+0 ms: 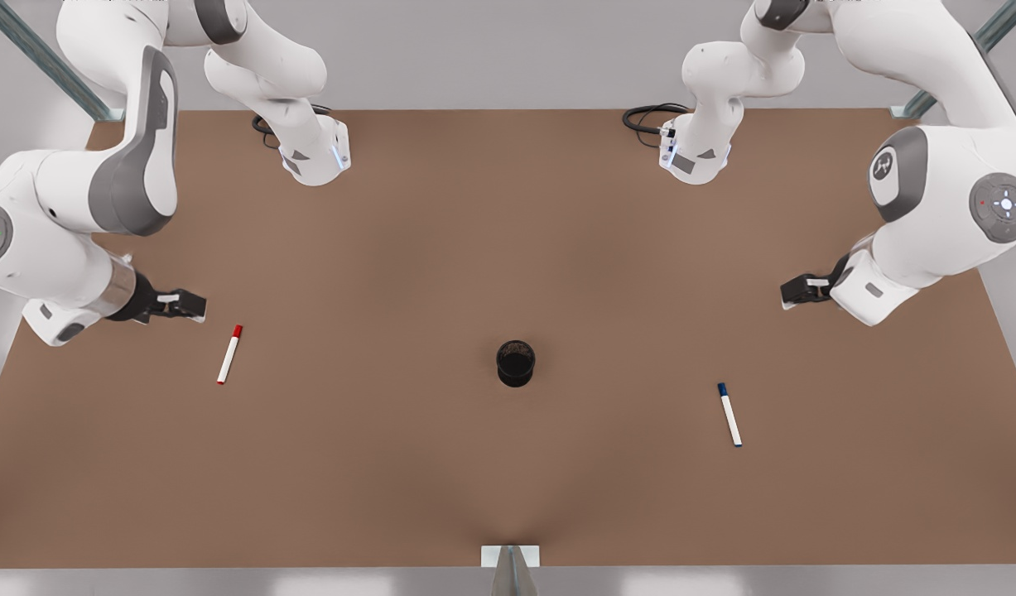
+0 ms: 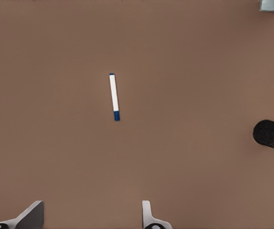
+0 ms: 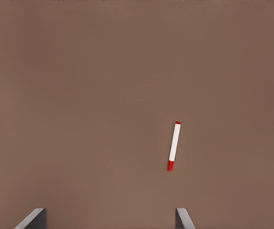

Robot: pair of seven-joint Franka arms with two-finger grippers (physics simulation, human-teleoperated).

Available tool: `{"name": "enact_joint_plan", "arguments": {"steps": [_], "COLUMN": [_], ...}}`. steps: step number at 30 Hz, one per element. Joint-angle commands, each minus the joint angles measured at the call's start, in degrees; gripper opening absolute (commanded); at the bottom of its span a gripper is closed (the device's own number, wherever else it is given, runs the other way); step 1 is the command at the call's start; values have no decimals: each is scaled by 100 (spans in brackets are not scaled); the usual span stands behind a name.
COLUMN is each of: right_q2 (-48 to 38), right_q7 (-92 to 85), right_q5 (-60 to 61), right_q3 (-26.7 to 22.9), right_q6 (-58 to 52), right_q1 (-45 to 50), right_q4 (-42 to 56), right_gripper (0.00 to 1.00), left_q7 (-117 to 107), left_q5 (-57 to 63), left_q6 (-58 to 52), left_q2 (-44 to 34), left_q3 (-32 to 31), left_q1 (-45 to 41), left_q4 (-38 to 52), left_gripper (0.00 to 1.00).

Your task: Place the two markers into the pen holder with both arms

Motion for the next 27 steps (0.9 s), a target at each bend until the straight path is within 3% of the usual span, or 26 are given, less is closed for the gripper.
{"name": "enact_joint_plan", "arguments": {"steps": [1, 2, 5, 9, 13, 15, 18, 20, 24, 25, 26, 27], "right_q2": [31, 49, 426, 2017, 1983, 1631, 1657, 1684, 1903, 1930, 1956, 1956], "right_q7": [-173, -173, -165, -191, -217, -244, -270, -314, -410, -446, -525, -578], "right_q5": [63, 54, 54, 54, 63, 54, 54, 45, 1, 1, -7, -8], "right_q3": [1, -8, -8, -8, 1, 19, 431, 432, 432, 432, 432, 432], "right_q6": [516, 604, 1553, 2704, 2854, 3416, 3592, 3707, 3953, 3953, 3962, 3962], "right_q1": [-9, -9, -44, -342, -369, -466, -1195, -1239, -1327, -1345, -1415, -1424], "right_q4": [-31, -40, -716, -725, -1076, -1858, -2044, -2114, -2176, -2184, -2184, -2184], "right_gripper": [100, 100, 100, 100, 100, 100, 100, 100, 91, 91, 91, 90], "left_q7": [230, 151, -1516, -1686, -1668, -1668, -1668, -1668, -1651, -1457, -1448, -1431], "left_q5": [78, 87, 26, -45, -36, -53, -1, 8, 157, 237, 237, 237], "left_q6": [591, 608, 2679, 4079, 4528, 4590, 4598, 4739, 4739, 4739, 4739, 4730], "left_q2": [108, 336, 1777, 2955, 3333, 3492, 3712, 3914, 4081, 4116, 4116, 4116], "left_q3": [-5, -5, 4, 13, 13, 22, 22, 22, 22, 13, 22, 13], "left_q1": [10, -8, -8, 62, 141, 238, 229, 203, 203, 203, 203, 203], "left_q4": [14, 163, 181, 163, 163, 145, 163, 224, 242, 242, 242, 242], "left_gripper": [100, 100, 100, 100, 100, 100, 100, 100, 100, 94, 75, 66]}}
